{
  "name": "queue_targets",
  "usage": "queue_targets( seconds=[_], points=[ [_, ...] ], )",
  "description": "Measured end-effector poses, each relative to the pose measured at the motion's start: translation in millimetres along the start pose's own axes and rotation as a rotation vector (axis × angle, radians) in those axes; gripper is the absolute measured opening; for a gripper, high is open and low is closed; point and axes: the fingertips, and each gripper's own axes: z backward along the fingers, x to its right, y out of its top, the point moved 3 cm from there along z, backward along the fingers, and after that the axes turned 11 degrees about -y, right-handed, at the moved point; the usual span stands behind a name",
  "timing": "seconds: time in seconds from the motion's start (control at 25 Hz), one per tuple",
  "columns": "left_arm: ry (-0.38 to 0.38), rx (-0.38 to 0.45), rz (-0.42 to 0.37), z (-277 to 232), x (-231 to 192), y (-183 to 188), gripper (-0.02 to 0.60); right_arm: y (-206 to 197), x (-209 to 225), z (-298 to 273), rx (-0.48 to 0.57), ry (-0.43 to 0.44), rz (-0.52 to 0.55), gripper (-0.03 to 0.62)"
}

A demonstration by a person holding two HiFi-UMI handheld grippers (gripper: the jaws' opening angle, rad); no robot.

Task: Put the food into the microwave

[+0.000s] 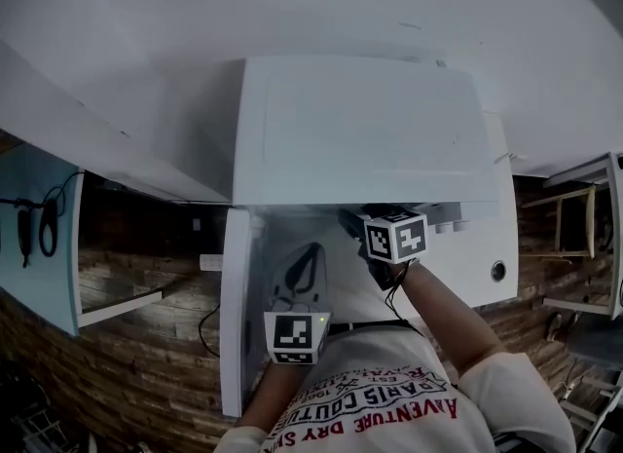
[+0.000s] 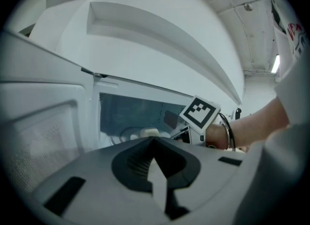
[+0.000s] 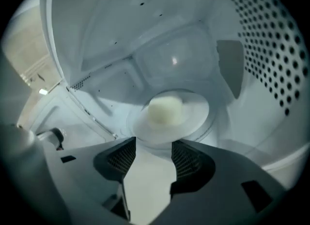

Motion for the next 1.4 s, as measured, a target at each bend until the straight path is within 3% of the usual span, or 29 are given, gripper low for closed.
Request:
queue_targets(
  seconds=[0.2,0.4,0.56,0.72,0.76,0.84,0.92,1.16,1.4],
  points=[
    [0.008,-0.001,0.004,3.3,-1.2,-0.1,0.006,-8.4,-1.2,-1.2,-0.114,-0.098,0.389,0.221],
    [0.010,-0.006,0.014,3.9,-1.6,-2.4,0.006,-17.6,1.7,-0.8,-0.201,-0.092,0.456,0.215],
    [0.003,-0.007,0.014,3.9,0.1,-1.6,0.006,-15.7,0.7,0.8,-0.217,-0.075,0.464,0.209],
    [0.002,-0.006,0.013,3.3,1.2,-0.1,0.006,-13.3,-5.2,8.3,-0.169,-0.065,0.446,0.197],
    [0.003,-0.005,0.013,3.4,1.3,0.5,0.006,-11.8,-6.6,12.2,-0.146,-0.074,0.434,0.180],
    [0.006,0.000,0.012,4.0,1.7,2.5,0.006,-8.5,-8.7,22.8,-0.091,-0.108,0.415,0.062],
    [0.009,0.004,0.013,4.4,3.0,5.3,0.006,-6.6,-12.8,36.8,-0.037,-0.122,0.410,0.021],
    [0.004,0.034,-0.002,7.8,11.8,26.0,0.006,3.6,-36.5,96.0,0.157,-0.061,0.348,0.012],
    [-0.010,0.095,-0.064,18.1,29.1,58.2,0.006,16.3,-35.1,155.3,0.363,-0.115,0.213,0.012]
  ],
)
